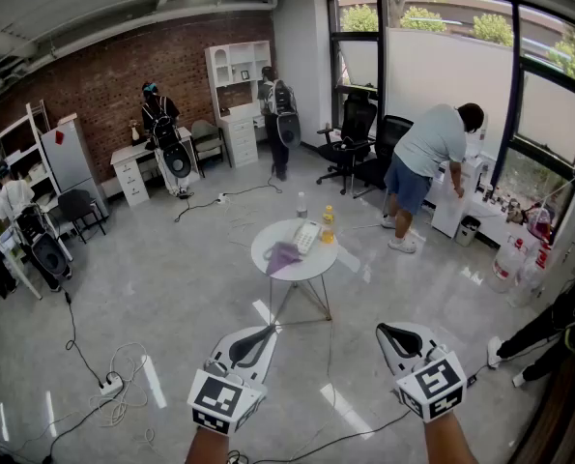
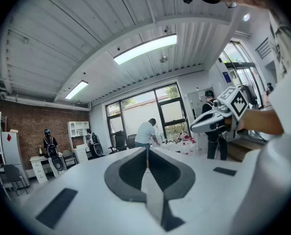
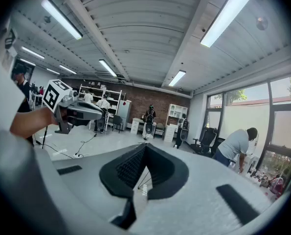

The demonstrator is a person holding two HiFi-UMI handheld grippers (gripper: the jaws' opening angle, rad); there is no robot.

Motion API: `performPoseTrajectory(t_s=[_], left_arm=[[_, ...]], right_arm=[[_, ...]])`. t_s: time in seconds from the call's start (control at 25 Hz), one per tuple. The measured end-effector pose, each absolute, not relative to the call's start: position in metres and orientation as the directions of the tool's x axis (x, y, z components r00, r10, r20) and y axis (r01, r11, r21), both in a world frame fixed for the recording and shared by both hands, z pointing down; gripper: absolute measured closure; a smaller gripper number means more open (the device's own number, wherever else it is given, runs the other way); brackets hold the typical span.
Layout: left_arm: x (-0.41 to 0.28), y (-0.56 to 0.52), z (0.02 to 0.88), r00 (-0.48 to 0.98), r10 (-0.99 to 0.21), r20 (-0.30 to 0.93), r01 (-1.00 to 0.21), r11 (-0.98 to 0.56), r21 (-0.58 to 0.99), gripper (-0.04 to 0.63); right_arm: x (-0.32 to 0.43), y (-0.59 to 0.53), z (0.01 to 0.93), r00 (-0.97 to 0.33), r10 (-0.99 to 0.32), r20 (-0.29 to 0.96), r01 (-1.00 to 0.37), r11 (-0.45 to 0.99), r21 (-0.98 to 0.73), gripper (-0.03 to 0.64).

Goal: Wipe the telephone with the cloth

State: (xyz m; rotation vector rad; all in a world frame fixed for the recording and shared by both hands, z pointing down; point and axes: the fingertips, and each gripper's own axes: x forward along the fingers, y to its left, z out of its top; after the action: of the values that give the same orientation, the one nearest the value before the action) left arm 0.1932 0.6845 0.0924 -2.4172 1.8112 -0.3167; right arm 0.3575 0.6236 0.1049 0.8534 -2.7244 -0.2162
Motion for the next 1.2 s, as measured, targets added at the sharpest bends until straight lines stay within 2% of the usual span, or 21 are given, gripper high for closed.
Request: performPoseTrajectory(t_s=[0.76, 1.2], left_arm=[[0.138, 0.650, 0.109, 0.297, -0.950, 0.100, -0.932, -0.311, -0.187, 0.580], [0.109, 0.617, 0.124, 0.260, -0.957, 0.126, -0.945, -0.279, -0.170, 0.580]], right_arm=[[0.302, 0.594, 0.120, -0.773, -0.593, 0.225, -0.555, 0.804, 0.214, 0.626], [0.276, 0.543, 0.124, -0.799, -0.577, 0.171, -0.546, 0.814, 0.196, 0.624]])
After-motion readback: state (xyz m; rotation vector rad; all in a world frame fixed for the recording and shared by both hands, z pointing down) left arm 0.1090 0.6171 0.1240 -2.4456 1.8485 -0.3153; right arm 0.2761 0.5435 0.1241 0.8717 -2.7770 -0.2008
